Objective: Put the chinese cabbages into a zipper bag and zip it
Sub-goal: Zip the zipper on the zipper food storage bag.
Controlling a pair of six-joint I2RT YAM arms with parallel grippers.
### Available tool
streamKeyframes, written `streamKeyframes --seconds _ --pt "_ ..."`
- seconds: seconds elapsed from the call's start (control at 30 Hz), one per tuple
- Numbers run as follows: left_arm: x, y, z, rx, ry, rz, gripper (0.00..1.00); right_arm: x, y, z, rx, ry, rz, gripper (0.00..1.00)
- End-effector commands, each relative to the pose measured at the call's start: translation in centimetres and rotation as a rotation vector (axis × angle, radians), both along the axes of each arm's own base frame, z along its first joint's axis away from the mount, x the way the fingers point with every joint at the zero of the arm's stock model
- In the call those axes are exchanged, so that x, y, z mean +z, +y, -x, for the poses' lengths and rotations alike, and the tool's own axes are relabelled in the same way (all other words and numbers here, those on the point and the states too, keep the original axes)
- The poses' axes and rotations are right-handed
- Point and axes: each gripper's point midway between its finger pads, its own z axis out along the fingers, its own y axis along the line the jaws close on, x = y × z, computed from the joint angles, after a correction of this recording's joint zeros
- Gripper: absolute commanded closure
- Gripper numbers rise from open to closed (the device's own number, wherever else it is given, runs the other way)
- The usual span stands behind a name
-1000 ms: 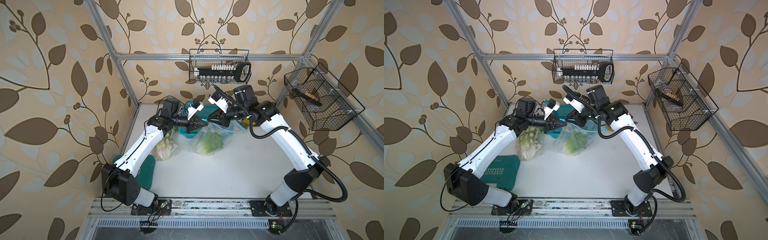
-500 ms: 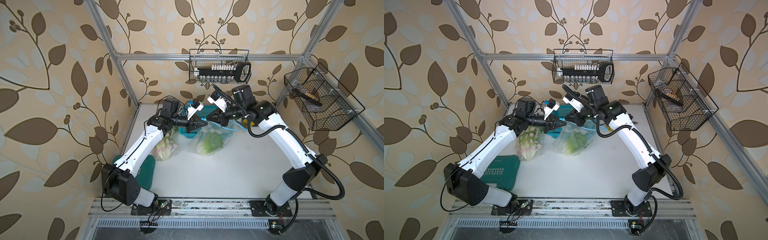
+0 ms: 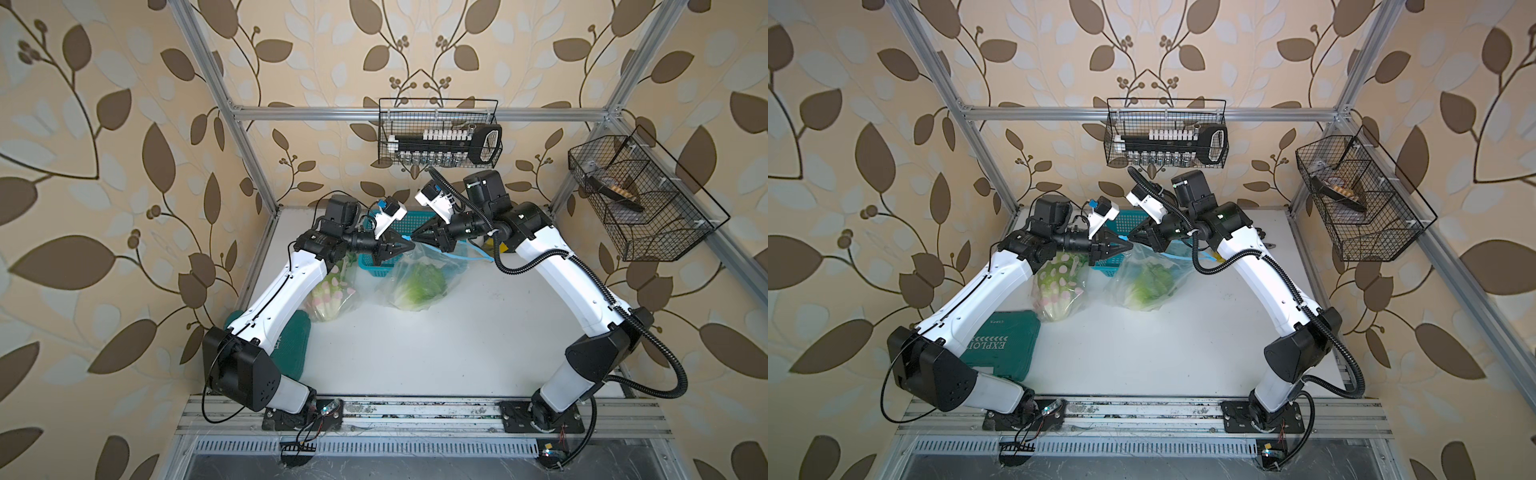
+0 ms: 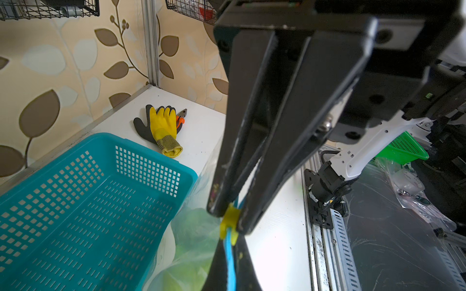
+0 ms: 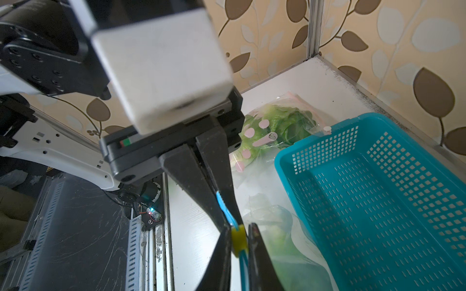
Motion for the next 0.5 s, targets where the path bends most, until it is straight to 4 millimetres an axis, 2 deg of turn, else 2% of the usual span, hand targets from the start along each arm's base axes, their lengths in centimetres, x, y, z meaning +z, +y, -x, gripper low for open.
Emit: streamKeyframes --seconds 0.0,0.07,0.13,0.33,0.47 --pt "4.15 -0.05 0.98 -0.005 -0.115 0.055 1.00 -1.26 0.47 0.23 0.029 0.047 -0.002 0.82" --pt "4.22 -0.09 0.95 -0.005 -0.114 0.062 1.00 -1.43 0.59 0.33 0.034 0.061 -0.003 0.76" --pt "4.35 -0.12 0.87 -0.002 -0.115 0.064 1.00 -1.63 0.64 0.29 0.035 0.066 -0.003 0.76" --pt "4.12 -0.06 0.67 0.011 -0.102 0.057 1.00 -1.41 0.66 0.34 0.041 0.056 -0.014 0.94" --pt "3.96 0.16 0.47 0.035 -0.101 0.047 1.00 -0.89 0.22 0.31 0.029 0.039 -0.035 0.99"
